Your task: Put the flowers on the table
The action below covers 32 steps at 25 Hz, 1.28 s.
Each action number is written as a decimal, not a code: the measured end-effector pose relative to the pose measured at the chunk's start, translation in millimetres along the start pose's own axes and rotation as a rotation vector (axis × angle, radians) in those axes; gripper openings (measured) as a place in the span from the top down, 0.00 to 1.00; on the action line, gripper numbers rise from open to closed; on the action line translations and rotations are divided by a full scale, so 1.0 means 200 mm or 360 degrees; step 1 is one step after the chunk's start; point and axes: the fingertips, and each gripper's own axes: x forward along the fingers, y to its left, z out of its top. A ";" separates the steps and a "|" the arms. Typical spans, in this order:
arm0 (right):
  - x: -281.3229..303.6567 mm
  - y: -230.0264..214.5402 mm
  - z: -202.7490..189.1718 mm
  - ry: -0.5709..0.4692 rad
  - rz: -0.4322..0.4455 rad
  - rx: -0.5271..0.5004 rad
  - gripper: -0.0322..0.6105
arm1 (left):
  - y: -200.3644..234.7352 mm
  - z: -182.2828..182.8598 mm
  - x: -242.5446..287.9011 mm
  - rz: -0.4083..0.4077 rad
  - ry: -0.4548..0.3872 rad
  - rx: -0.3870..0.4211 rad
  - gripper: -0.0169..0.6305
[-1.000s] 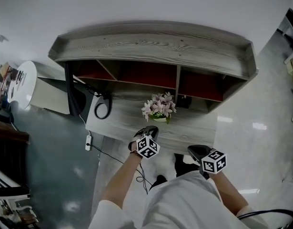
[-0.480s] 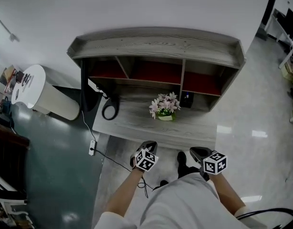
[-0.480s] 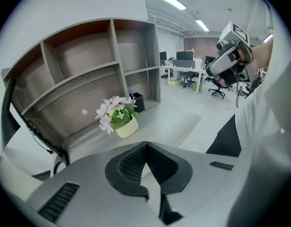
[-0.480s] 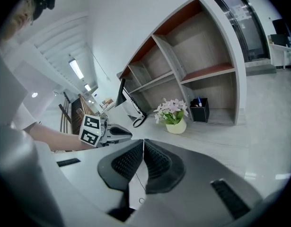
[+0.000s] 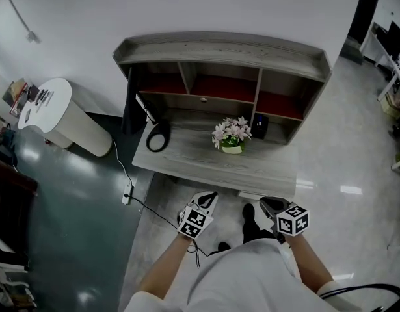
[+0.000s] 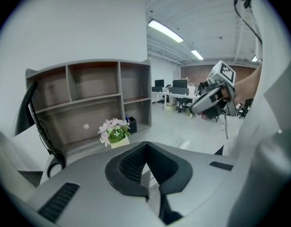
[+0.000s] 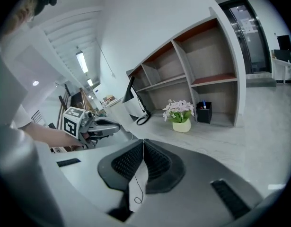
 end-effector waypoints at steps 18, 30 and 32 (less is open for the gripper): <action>-0.40 0.30 -0.32 -0.0142 -0.0171 0.0020 0.92 | -0.46 0.05 -0.47 -0.0156 -0.0292 -0.0342 0.96; -0.47 0.19 -0.26 -0.0145 -0.0040 -0.0050 0.92 | -0.57 0.07 -0.46 0.0001 -0.0293 -0.0596 0.96; -0.49 0.19 -0.23 -0.0157 -0.0001 -0.0077 0.92 | -0.60 0.09 -0.44 0.0012 -0.0313 -0.0652 0.96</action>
